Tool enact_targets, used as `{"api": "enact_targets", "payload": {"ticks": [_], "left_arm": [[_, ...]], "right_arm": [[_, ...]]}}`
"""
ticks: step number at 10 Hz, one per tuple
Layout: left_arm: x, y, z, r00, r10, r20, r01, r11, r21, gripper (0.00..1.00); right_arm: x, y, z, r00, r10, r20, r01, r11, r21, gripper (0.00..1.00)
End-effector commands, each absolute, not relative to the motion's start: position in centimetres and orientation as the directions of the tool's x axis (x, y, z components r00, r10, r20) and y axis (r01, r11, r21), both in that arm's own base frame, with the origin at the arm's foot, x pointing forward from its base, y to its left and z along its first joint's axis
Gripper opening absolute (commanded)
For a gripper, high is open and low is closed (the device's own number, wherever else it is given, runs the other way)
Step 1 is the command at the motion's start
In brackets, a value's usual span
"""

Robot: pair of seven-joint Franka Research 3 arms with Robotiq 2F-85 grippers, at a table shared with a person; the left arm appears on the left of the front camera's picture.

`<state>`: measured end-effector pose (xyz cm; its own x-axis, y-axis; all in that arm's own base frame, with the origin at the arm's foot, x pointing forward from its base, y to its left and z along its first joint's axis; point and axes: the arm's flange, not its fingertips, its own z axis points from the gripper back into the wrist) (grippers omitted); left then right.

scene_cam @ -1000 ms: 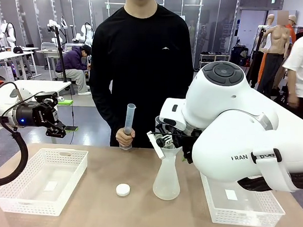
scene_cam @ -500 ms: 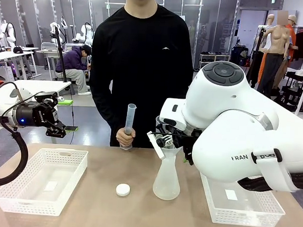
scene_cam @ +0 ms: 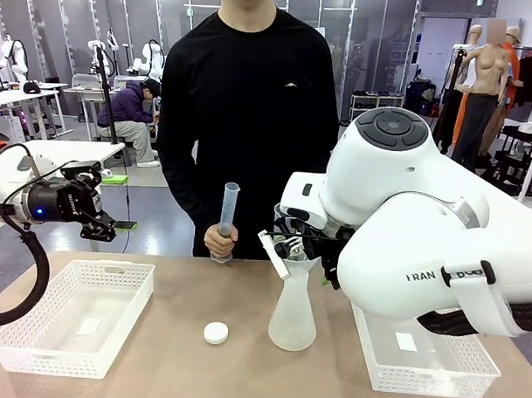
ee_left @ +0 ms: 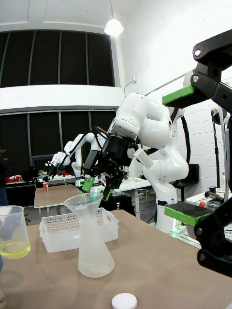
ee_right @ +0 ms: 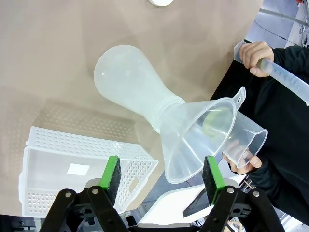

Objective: Prepare the solutions needed for the experiment.
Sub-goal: Once the solution is in the Big flask , pick up the Plastic Funnel and place it back into the right Organizing basket.

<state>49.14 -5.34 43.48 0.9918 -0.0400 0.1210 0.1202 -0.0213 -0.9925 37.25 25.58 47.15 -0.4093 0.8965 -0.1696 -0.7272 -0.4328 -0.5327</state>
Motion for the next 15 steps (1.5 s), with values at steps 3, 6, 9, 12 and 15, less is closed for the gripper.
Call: {"api": "enact_targets", "payload": {"ticks": [3,6,9,12,15], "left_arm": [[49.1,-5.3,43.6,0.992,-0.039,0.123,0.122,-0.022,-0.992,1.0],[49.1,-5.3,43.6,0.992,-0.039,0.123,0.122,-0.022,-0.992,1.0],[49.1,-5.3,43.6,0.992,-0.039,0.123,0.122,-0.022,-0.992,1.0],[49.1,-5.3,43.6,0.992,-0.039,0.123,0.122,-0.022,-0.992,1.0],[49.1,-5.3,43.6,0.992,-0.039,0.123,0.122,-0.022,-0.992,1.0]], "right_arm": [[37.3,25.6,47.2,-0.409,0.896,-0.17,-0.727,-0.433,-0.533,0.89],[40.7,23.3,50.3,-0.207,0.977,-0.047,-0.815,-0.199,-0.544,0.85],[45.8,18.7,54.1,-0.021,0.985,0.169,-0.903,0.054,-0.426,0.85],[50.5,14.0,54.8,0.371,0.896,0.243,-0.918,0.394,-0.052,0.85],[49.7,12.6,53.5,0.324,0.923,0.21,-0.941,0.337,-0.03,0.85]]}}
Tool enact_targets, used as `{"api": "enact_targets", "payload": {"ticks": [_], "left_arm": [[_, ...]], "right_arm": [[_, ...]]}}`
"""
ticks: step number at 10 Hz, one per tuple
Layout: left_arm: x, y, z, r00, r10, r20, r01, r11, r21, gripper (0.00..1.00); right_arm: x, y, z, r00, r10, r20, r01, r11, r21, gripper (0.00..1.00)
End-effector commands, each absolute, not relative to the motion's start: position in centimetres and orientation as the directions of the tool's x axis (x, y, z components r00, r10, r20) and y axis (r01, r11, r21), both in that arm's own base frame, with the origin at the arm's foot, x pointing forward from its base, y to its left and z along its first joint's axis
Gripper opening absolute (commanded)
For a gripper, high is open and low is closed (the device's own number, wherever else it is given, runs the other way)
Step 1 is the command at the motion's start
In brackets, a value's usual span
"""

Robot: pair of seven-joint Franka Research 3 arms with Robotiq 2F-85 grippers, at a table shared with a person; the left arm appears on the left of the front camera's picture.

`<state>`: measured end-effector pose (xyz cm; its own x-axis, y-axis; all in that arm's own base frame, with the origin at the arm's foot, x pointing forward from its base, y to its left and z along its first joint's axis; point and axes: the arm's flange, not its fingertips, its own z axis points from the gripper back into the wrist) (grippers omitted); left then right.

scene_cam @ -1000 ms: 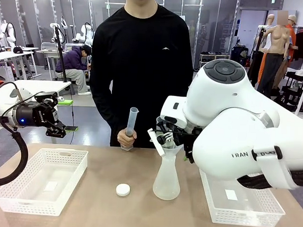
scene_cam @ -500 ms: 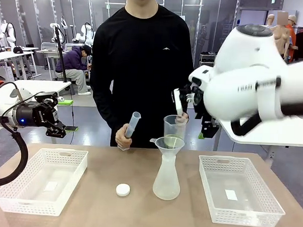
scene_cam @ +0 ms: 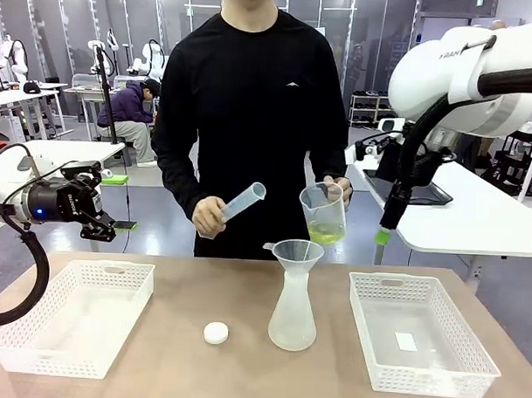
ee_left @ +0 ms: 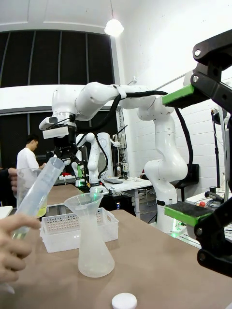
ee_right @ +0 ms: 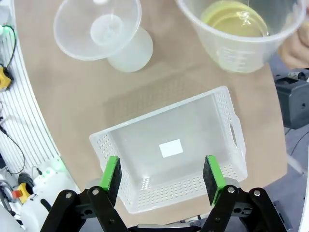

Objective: Prepare the solutions needed for the experiment.
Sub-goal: Once the solution is in the Big flask , pick up the Plastic Funnel and place it back into the right Organizing basket.

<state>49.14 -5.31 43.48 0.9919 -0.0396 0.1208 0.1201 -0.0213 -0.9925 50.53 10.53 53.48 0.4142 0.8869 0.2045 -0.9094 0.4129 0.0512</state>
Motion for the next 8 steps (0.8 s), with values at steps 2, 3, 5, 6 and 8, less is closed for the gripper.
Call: {"api": "enact_targets", "payload": {"ticks": [2,3,5,6,8], "left_arm": [[49.1,-5.3,43.6,0.992,-0.039,0.123,0.122,-0.022,-0.992,1.0],[49.1,-5.3,43.6,0.992,-0.039,0.123,0.122,-0.022,-0.992,1.0],[49.1,-5.3,43.6,0.992,-0.039,0.123,0.122,-0.022,-0.992,1.0],[49.1,-5.3,43.6,0.992,-0.039,0.123,0.122,-0.022,-0.992,1.0],[49.1,-5.3,43.6,0.992,-0.039,0.123,0.122,-0.022,-0.992,1.0]], "right_arm": [[49.7,12.6,53.5,0.324,0.923,0.21,-0.941,0.337,-0.03,0.85],[49.7,12.6,53.5,0.324,0.923,0.21,-0.941,0.337,-0.03,0.85],[50.7,11.8,53.6,0.45,0.841,0.301,-0.893,0.42,0.162,0.85],[51.0,10.0,53.3,0.536,0.761,0.365,-0.844,0.482,0.233,0.85],[51.2,6.5,52.4,0.689,0.604,0.401,-0.725,0.571,0.387,0.85]]}}
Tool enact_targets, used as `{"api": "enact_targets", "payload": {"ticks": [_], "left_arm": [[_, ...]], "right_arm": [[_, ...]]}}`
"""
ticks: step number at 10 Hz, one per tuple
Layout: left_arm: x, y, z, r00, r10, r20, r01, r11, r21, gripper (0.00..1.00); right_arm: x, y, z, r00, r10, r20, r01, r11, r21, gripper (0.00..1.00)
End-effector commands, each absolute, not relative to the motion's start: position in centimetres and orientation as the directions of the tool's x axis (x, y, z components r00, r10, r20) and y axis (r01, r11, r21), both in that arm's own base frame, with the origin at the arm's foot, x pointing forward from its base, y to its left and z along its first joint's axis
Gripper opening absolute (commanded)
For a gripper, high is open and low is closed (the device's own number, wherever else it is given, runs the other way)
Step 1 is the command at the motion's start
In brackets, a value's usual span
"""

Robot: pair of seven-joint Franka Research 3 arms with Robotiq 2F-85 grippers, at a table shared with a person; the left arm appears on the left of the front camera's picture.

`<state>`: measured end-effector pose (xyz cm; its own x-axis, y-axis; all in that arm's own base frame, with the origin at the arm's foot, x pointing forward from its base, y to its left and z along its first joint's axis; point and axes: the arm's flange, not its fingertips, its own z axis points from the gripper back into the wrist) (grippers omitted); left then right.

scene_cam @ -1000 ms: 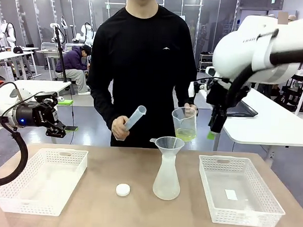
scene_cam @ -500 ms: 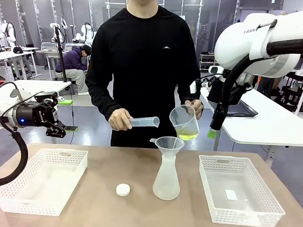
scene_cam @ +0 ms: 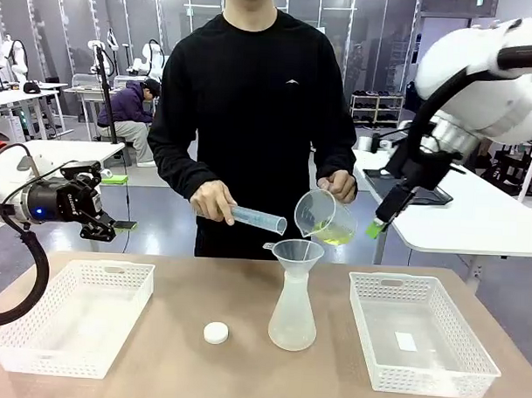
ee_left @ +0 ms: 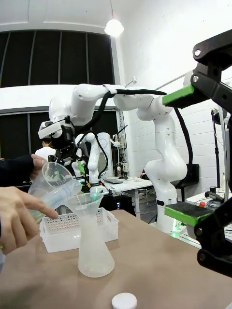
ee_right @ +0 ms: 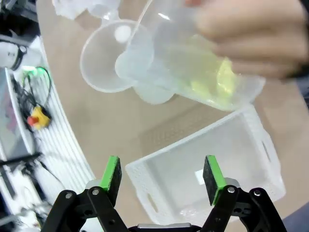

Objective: Prepare the solutions needed for the experiment.
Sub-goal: Once the solution is in the Big flask , pick up the Plastic Funnel and place it back into the right Organizing basket.

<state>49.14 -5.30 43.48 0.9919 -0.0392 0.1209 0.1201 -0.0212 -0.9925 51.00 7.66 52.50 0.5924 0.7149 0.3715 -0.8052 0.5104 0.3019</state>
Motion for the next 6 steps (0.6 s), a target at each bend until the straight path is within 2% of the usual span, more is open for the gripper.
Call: {"api": "enact_targets", "payload": {"ticks": [1,4,6], "left_arm": [[49.1,-5.3,43.6,0.992,-0.039,0.123,0.122,-0.022,-0.992,1.0],[49.1,-5.3,43.6,0.992,-0.039,0.123,0.122,-0.022,-0.992,1.0],[49.1,-5.3,43.6,0.992,-0.039,0.123,0.122,-0.022,-0.992,1.0]], "right_arm": [[51.3,4.1,51.7,0.757,0.509,0.408,-0.652,0.626,0.428,0.85],[51.1,-1.5,47.8,0.898,0.262,0.353,-0.439,0.578,0.688,0.85],[50.1,-3.7,45.0,0.948,0.146,0.285,-0.319,0.481,0.816,0.85]]}}
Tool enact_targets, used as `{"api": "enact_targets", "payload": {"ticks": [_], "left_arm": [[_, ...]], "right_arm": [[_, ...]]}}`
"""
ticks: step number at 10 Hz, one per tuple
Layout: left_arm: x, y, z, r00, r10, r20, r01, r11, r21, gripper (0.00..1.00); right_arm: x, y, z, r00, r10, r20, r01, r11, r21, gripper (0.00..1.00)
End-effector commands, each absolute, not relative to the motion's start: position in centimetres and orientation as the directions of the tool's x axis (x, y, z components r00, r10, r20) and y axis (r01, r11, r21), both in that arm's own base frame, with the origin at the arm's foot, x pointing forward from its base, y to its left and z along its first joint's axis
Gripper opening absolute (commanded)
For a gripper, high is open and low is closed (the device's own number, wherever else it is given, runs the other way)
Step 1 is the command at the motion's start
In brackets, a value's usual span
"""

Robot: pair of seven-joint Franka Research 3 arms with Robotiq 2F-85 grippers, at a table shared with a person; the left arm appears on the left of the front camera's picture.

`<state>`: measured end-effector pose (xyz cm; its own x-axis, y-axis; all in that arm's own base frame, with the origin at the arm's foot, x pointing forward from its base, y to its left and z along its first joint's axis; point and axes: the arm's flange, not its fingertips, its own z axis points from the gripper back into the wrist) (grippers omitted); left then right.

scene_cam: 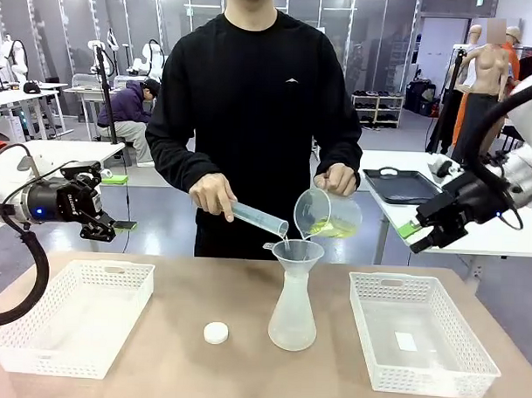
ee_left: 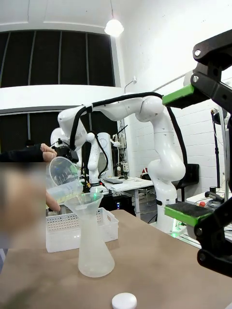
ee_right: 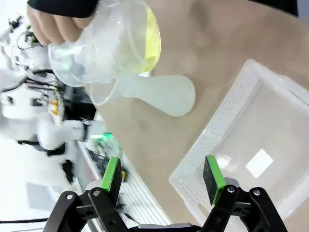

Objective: Prepare the solutions needed for the experiment.
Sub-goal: Once the solution is in the Big flask , pick up the Plastic Funnel and place it back into the right Organizing basket.

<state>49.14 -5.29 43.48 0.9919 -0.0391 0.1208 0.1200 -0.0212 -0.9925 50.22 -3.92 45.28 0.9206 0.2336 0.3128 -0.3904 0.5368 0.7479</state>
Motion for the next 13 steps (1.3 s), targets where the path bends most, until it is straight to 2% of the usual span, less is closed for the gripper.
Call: {"api": "enact_targets", "payload": {"ticks": [1,4,10,12,13], "left_arm": [[49.1,-5.3,43.6,0.992,-0.039,0.123,0.122,-0.022,-0.992,1.0],[49.1,-5.3,43.6,0.992,-0.039,0.123,0.122,-0.022,-0.992,1.0],[49.1,-5.3,43.6,0.992,-0.039,0.123,0.122,-0.022,-0.992,1.0],[49.1,-5.3,43.6,0.992,-0.039,0.123,0.122,-0.022,-0.992,1.0],[49.1,-5.3,43.6,0.992,-0.039,0.123,0.122,-0.022,-0.992,1.0]], "right_arm": [[49.8,-4.3,43.9,0.964,0.084,0.251,-0.262,0.43,0.864,0.85],[49.0,-5.5,41.6,0.989,-0.045,0.14,-0.117,0.34,0.933,0.85],[47.1,-5.7,37.3,0.988,-0.154,0.022,-0.001,0.135,0.991,0.85],[46.9,-6.2,36.9,0.989,-0.148,0.015,-0.001,0.093,0.996,0.85],[47.0,-5.5,36.9,0.989,-0.144,0.031,-0.007,0.164,0.986,0.85]]}}
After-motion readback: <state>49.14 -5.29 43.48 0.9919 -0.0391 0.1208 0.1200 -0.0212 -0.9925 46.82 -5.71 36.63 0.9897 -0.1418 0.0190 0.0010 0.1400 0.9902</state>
